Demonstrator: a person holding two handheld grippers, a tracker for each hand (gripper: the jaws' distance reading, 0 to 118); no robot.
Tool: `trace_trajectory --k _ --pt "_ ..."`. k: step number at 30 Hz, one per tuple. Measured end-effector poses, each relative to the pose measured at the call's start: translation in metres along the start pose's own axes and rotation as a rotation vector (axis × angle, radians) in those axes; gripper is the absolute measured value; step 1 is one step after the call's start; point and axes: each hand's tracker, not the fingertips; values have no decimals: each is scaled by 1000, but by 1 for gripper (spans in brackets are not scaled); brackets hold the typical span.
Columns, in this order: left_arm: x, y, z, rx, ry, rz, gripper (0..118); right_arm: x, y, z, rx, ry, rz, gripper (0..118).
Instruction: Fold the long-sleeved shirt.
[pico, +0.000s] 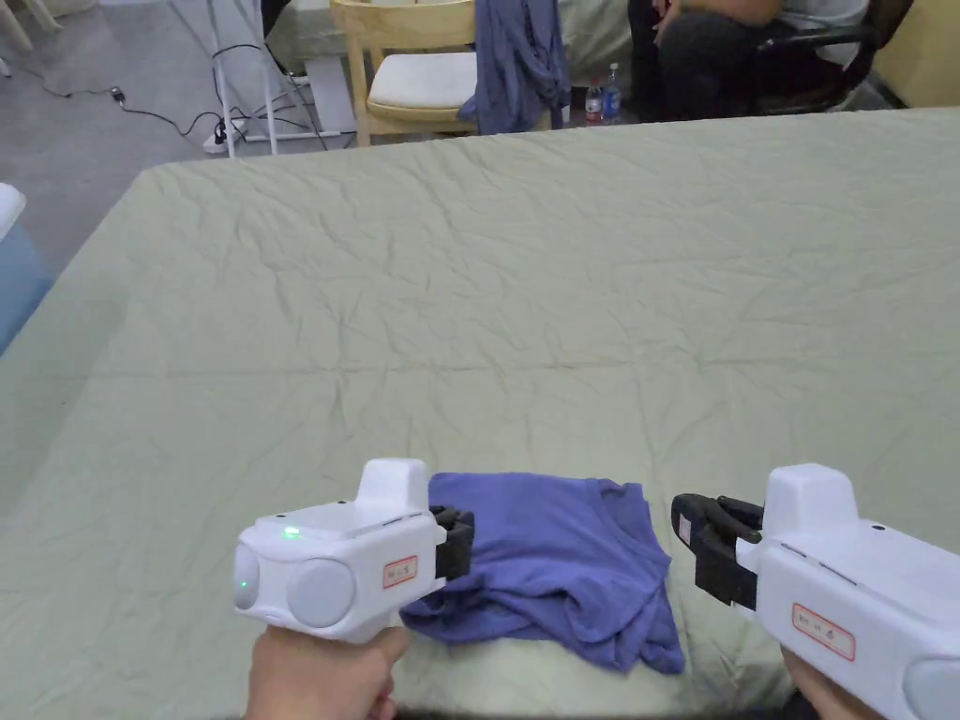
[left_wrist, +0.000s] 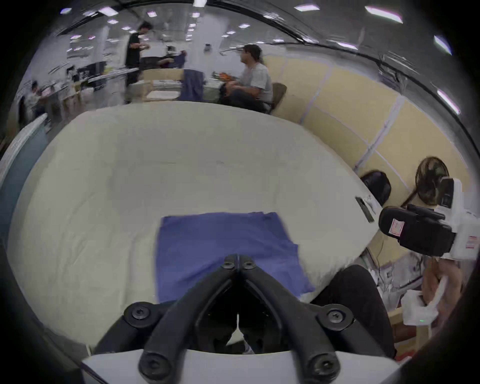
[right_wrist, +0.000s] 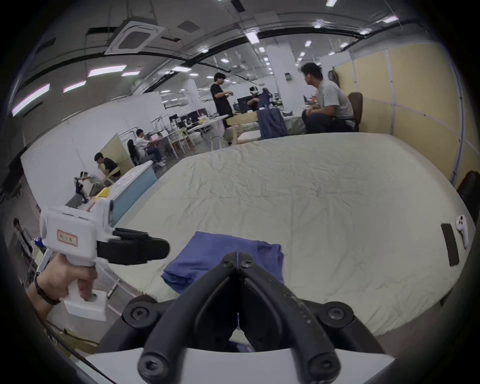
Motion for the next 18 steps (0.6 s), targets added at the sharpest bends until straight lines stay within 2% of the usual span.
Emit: trace_trajectory --k 4,11,12,14,16,18 --pt "-34 -22 27 16 70 53 0 -15 -7 -5 -14 19 -3 0" --pt "-53 -31 25 18 57 101 0 -23 2 -22 -68 24 -4 0" --pt "-54 -30 23 14 51 102 0 -23 9 -30 -113 43 0 0" --pt "-56 -28 19 8 46 100 0 -25 28 -54 -216 32 55 0" --pt "-61 -26 14 0 39 105 0 -28 47 -92 -345 24 167 0" --pt "-66 -25 10 -4 34 114 0 -25 56 -137 -515 65 194 0"
